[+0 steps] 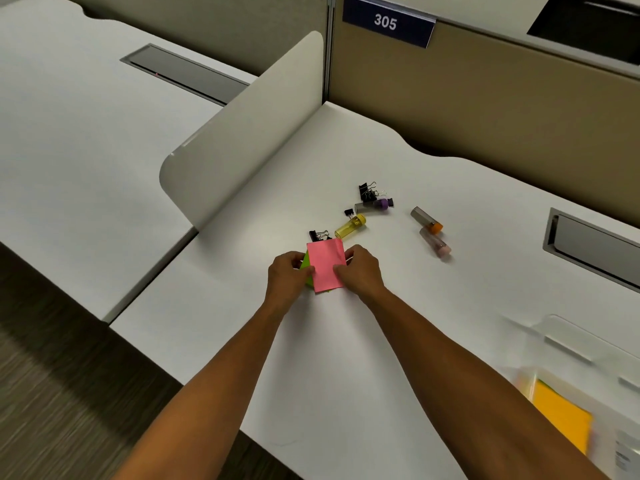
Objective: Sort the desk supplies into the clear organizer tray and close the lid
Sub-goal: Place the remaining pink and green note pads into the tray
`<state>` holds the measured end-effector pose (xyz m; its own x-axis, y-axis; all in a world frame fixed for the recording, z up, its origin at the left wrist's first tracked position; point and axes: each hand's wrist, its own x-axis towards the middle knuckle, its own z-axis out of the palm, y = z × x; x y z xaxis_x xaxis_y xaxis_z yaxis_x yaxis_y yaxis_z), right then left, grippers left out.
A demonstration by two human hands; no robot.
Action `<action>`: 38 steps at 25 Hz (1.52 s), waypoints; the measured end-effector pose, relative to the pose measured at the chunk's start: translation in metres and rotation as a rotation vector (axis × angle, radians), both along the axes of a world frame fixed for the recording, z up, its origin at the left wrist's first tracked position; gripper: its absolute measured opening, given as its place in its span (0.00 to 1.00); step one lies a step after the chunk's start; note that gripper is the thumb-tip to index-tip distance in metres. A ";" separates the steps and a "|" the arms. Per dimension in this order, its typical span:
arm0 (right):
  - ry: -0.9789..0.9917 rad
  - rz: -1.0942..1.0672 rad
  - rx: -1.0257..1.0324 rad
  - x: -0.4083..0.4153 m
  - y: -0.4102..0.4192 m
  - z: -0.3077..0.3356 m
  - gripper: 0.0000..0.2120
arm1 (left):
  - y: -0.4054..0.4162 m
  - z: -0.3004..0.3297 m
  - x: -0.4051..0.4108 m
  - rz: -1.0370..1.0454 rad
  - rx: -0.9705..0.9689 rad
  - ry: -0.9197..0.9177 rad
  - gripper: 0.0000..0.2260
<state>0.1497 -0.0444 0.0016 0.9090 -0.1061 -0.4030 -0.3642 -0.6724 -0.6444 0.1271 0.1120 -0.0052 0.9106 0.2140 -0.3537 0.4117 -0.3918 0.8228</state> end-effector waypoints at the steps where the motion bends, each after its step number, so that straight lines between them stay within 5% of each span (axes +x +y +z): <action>1: -0.001 -0.014 0.023 -0.002 -0.004 0.001 0.14 | 0.002 0.001 -0.002 0.027 -0.048 -0.009 0.08; 12: -0.233 -0.234 0.111 -0.052 -0.110 0.062 0.17 | -0.017 0.039 -0.024 0.089 -0.159 -0.124 0.04; 22: -0.321 -0.200 -0.118 -0.171 -0.250 0.084 0.12 | -0.106 0.054 -0.075 -0.004 -0.301 -0.183 0.04; 38: -0.079 0.020 -0.464 -0.245 -0.339 0.043 0.16 | -0.237 0.064 -0.141 -0.324 -0.360 -0.168 0.01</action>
<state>-0.0957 -0.3830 0.0446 0.9388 -0.2409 -0.2462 -0.3100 -0.9025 -0.2991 -0.0137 -0.1251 0.0585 0.9606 -0.1972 -0.1961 0.1665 -0.1568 0.9735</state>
